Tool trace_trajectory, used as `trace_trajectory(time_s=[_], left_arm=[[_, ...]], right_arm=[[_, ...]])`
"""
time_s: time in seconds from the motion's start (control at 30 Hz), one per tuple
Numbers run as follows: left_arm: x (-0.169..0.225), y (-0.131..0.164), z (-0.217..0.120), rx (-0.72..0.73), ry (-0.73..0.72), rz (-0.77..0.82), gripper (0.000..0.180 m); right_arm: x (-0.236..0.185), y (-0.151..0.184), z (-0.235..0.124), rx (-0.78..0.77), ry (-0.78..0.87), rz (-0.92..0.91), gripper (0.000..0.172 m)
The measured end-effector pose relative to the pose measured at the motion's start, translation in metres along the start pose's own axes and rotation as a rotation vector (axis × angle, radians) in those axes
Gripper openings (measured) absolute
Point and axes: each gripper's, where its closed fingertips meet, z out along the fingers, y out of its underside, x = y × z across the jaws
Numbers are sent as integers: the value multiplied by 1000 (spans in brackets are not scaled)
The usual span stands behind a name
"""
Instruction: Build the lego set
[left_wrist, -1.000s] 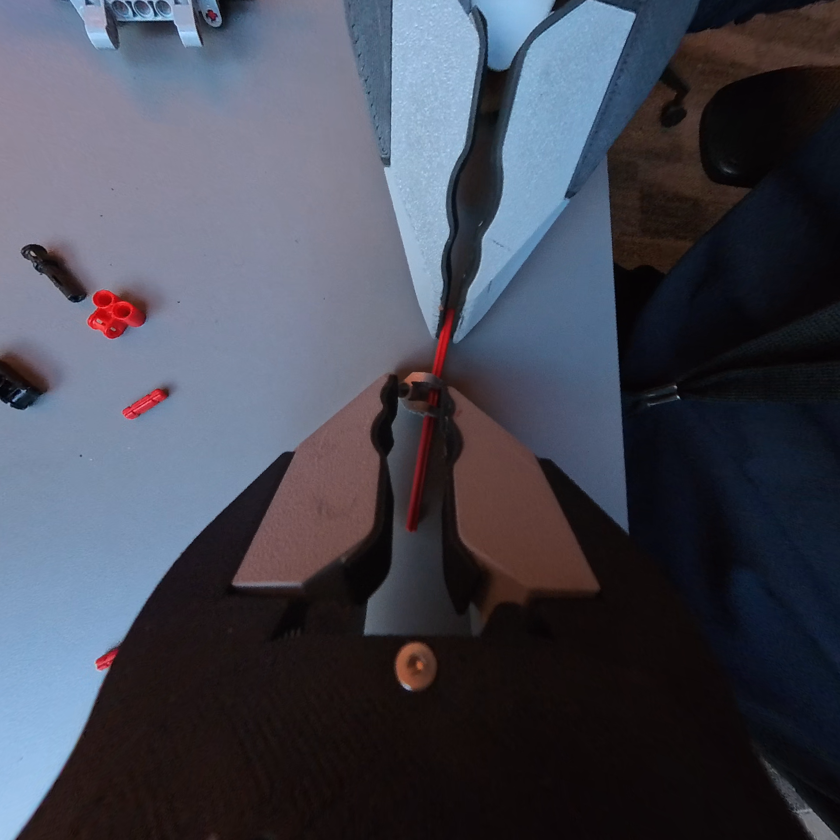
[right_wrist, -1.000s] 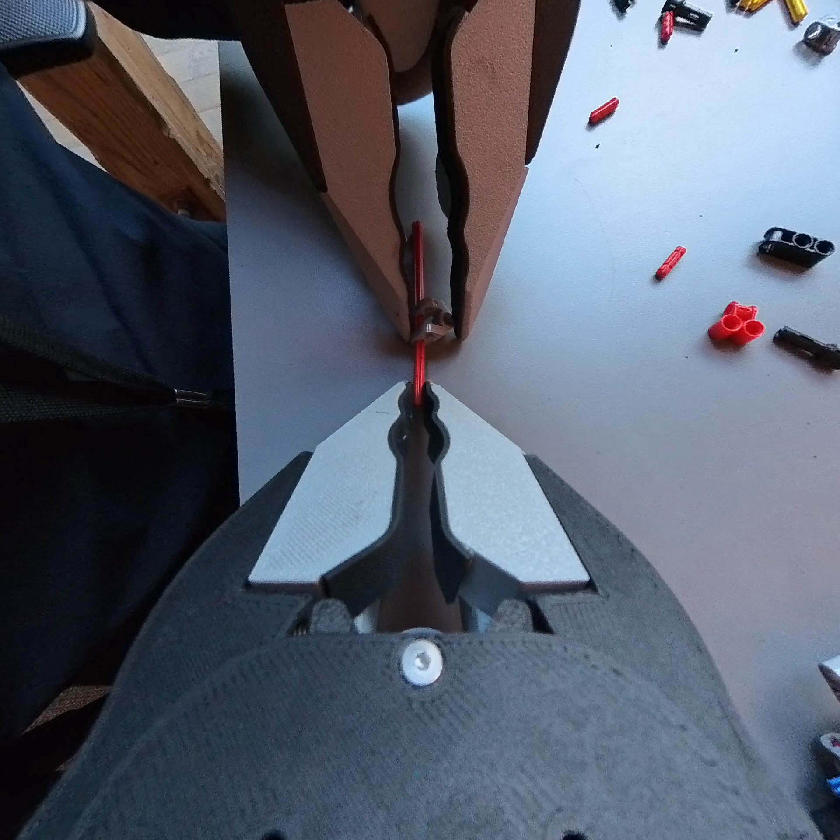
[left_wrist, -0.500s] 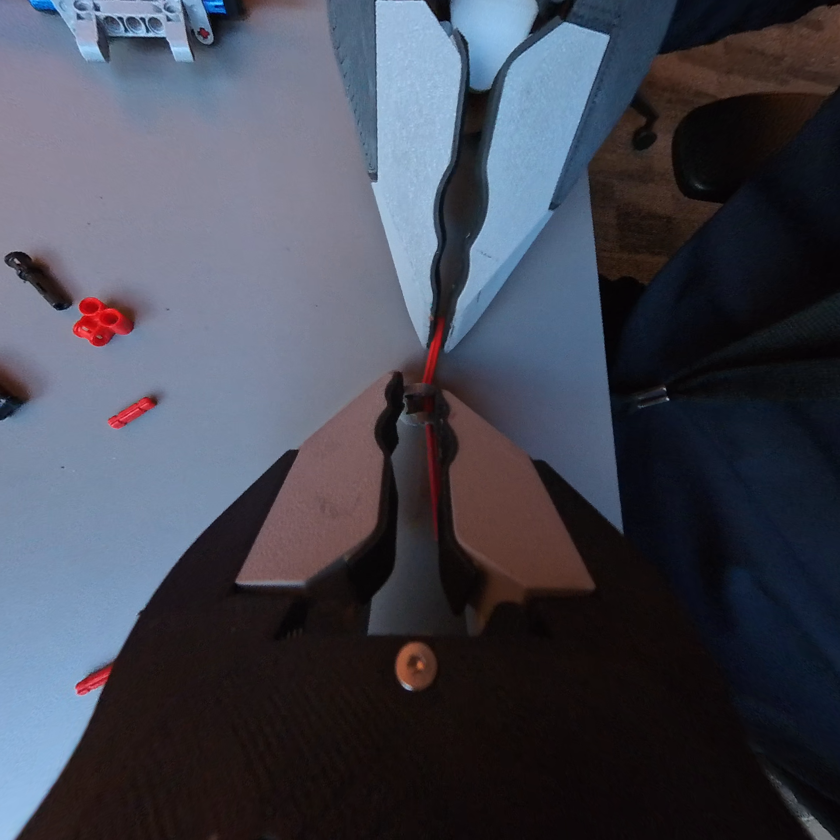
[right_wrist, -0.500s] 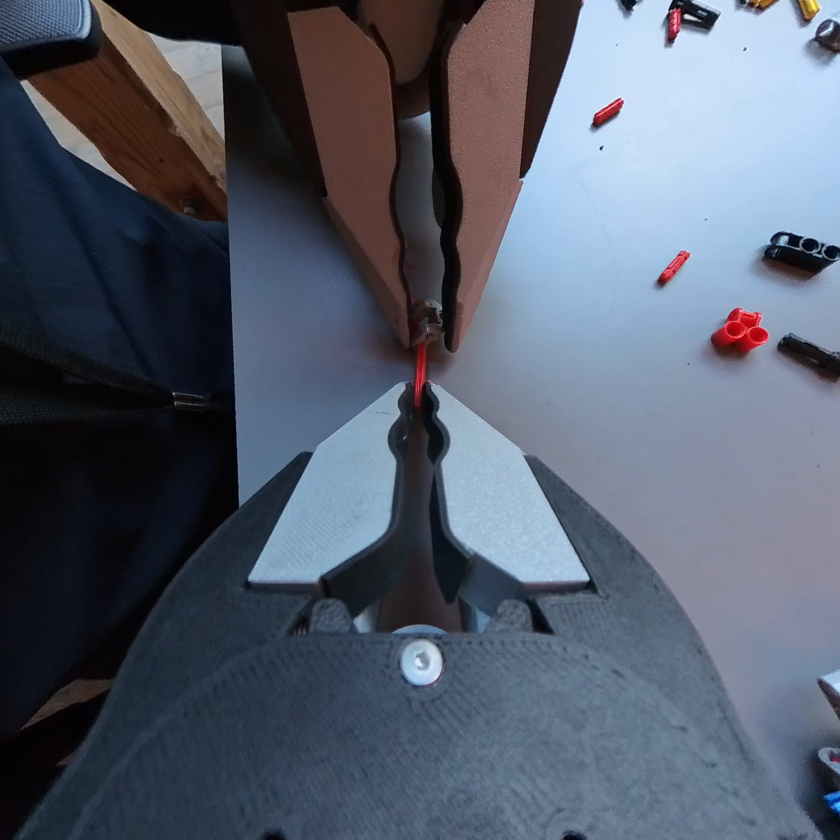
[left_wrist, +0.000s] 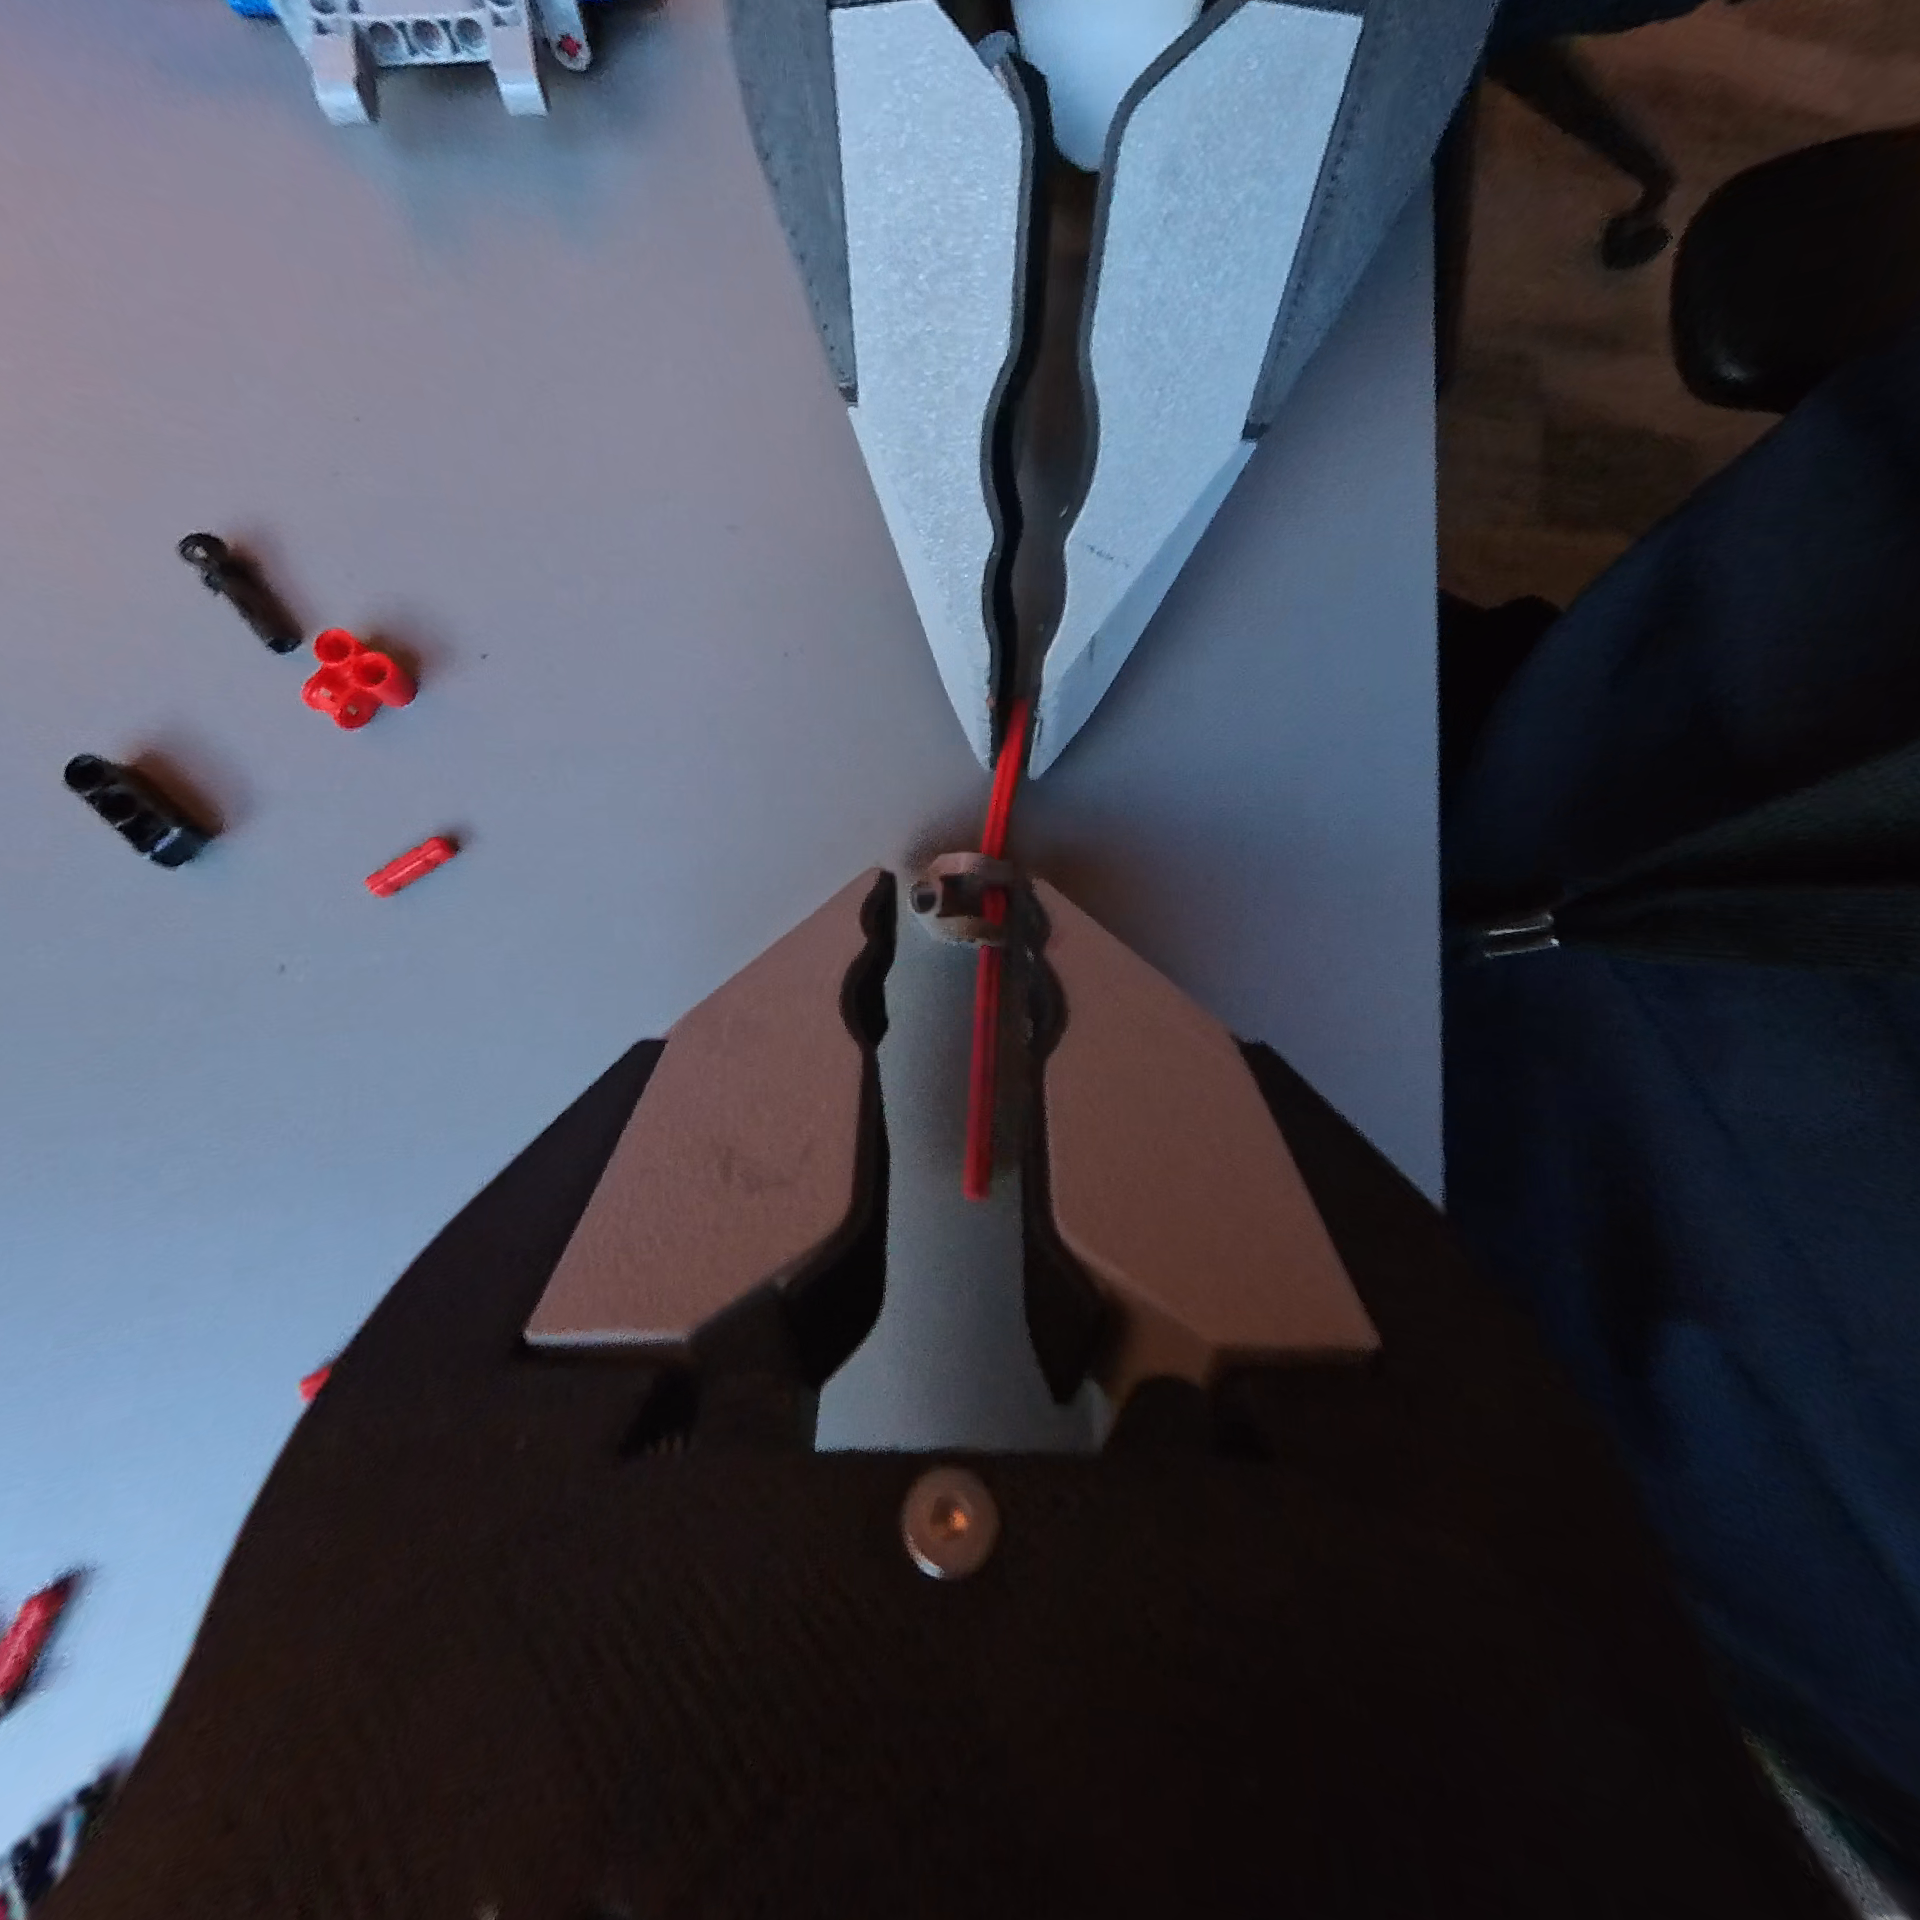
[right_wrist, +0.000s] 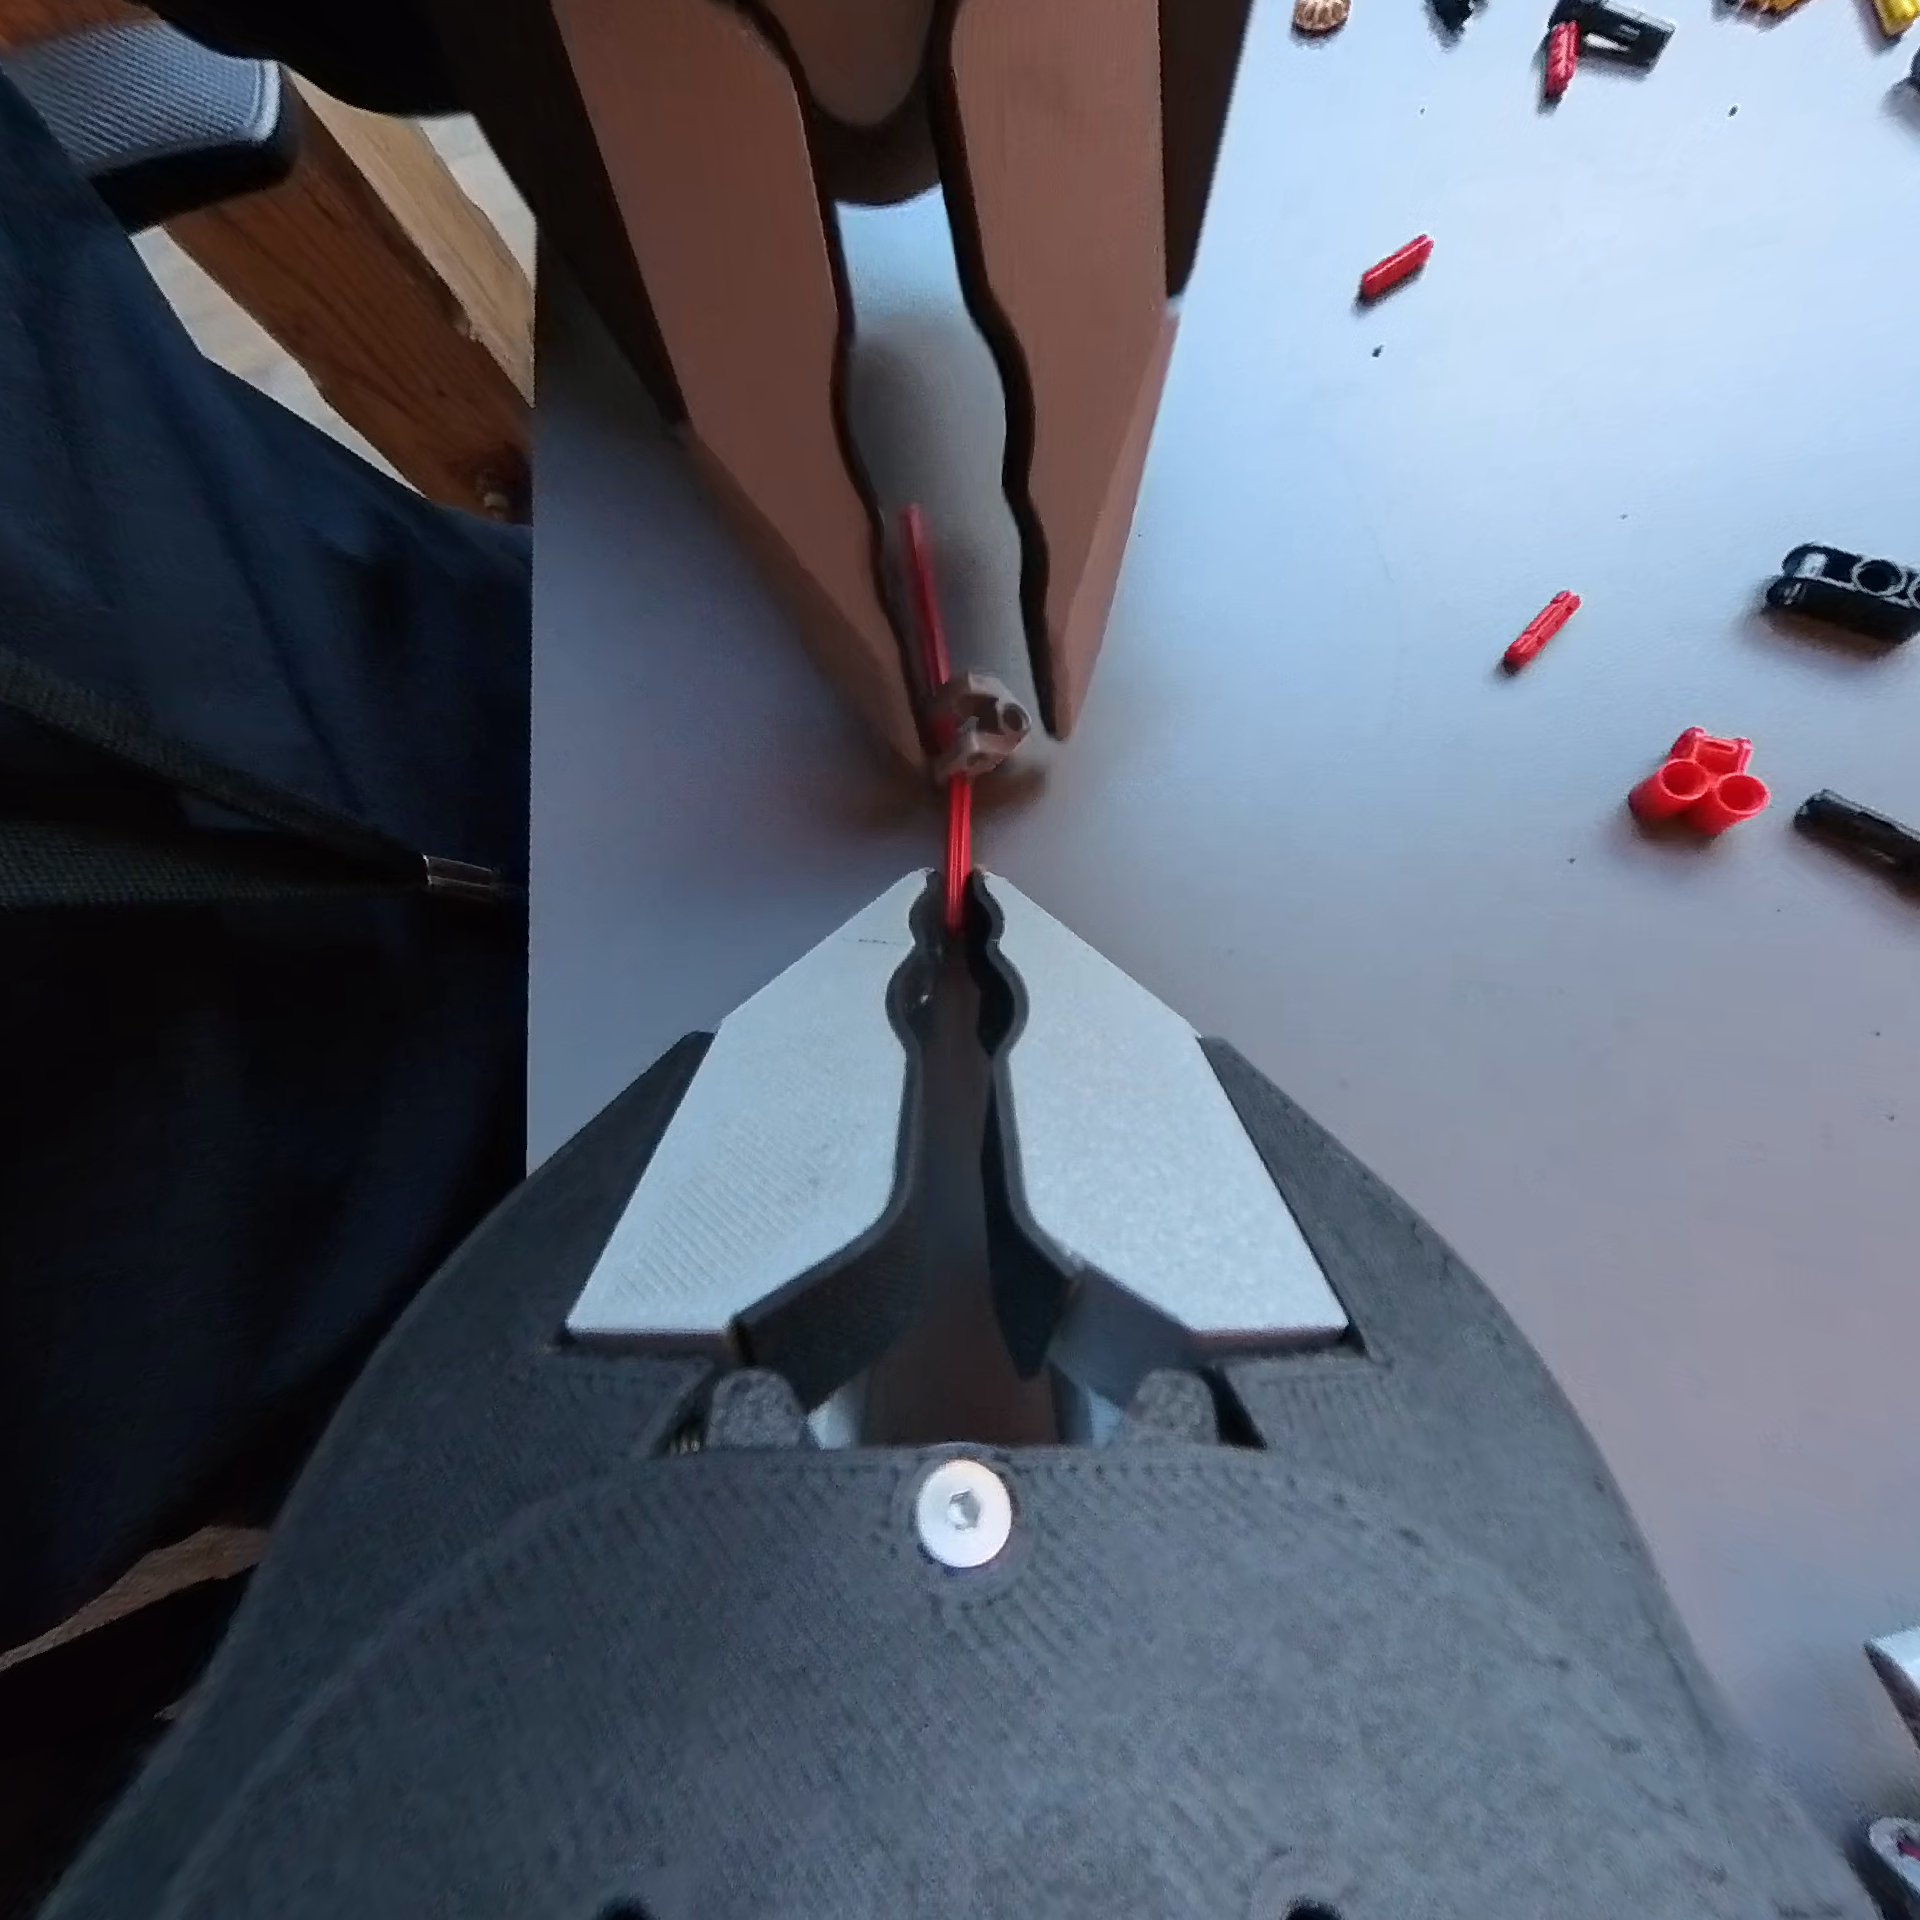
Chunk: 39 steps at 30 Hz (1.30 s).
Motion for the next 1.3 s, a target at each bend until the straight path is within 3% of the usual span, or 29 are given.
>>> trace_trajectory(time_s=[0.13, 0.23, 0.83, 1.3], left_arm=[[1, -2, -9, 32, 16, -71, 21], [0, 7, 1, -17, 1, -54, 17], [-2, 0, 5, 64, 66, -72, 16], [-2, 1, 5, 121, -26, -89, 17]], right_arm=[[0, 0, 0, 1, 11, -10, 1], [-1, 0, 1, 1, 10, -14, 1], [0, 0, 0, 0, -5, 9, 1], [1, -1, 0, 2, 23, 38, 1]])
